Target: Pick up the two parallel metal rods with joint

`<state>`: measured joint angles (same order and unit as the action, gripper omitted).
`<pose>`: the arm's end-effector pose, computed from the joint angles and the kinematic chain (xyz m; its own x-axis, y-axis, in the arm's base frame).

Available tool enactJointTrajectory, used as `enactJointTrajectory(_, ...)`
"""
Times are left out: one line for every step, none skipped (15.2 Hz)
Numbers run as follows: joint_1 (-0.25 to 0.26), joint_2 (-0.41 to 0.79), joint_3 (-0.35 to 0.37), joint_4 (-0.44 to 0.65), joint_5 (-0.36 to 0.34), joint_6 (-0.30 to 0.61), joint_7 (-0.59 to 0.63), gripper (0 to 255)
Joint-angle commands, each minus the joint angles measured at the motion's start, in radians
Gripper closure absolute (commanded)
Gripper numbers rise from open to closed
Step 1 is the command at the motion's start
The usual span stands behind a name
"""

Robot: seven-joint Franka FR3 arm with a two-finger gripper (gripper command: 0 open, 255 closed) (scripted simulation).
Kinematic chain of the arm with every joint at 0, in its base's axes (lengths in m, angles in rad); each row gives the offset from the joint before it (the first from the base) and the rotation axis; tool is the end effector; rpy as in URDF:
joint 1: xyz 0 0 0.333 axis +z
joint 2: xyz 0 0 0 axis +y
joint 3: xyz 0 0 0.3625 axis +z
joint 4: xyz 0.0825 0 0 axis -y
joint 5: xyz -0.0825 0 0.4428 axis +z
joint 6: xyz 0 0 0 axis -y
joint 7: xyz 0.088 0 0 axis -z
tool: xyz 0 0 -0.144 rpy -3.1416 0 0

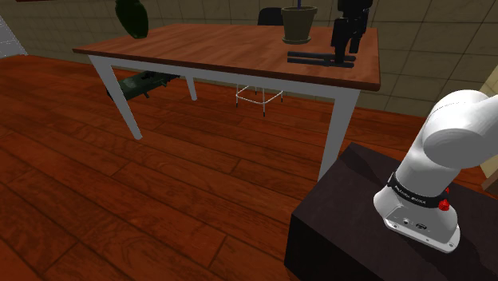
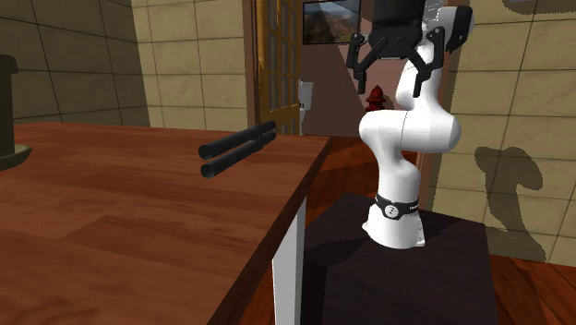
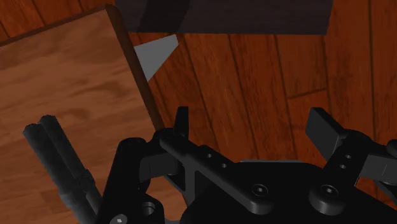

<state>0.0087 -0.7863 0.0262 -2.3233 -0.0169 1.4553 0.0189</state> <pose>0.3173 0.0109 0.5942 0.9967 0.0048 -0.0810 0.0078 -0.9993 0.0370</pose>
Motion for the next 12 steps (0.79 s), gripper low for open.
enactJointTrajectory(0.000,0.000,0.000,0.000,0.000,0.000,0.000,0)
enactJointTrajectory(-0.002,0.018,-0.022,0.004,-0.015,0.017,-0.033,0)
enactJointTrajectory(-0.004,0.038,-0.045,0.009,-0.030,0.034,-0.067,0)
enactJointTrajectory(-0.006,0.060,-0.066,0.016,-0.043,0.051,-0.099,0)
enactJointTrajectory(-0.007,0.082,-0.088,0.024,-0.055,0.068,-0.132,0)
enactJointTrajectory(-0.008,0.106,-0.109,0.034,-0.066,0.085,-0.165,0)
enactJointTrajectory(-0.009,0.131,-0.130,0.045,-0.076,0.101,-0.197,0)
enactJointTrajectory(-0.009,0.158,-0.151,0.058,-0.085,0.118,-0.229,0)
enactJointTrajectory(-0.009,0.186,-0.171,0.073,-0.092,0.134,-0.262,0)
enactJointTrajectory(-0.009,0.214,-0.192,0.089,-0.098,0.150,-0.294,0)
enactJointTrajectory(-0.008,0.244,-0.211,0.106,-0.103,0.165,-0.326,0)
enactJointTrajectory(-0.007,0.275,-0.230,0.125,-0.106,0.179,-0.359,0)
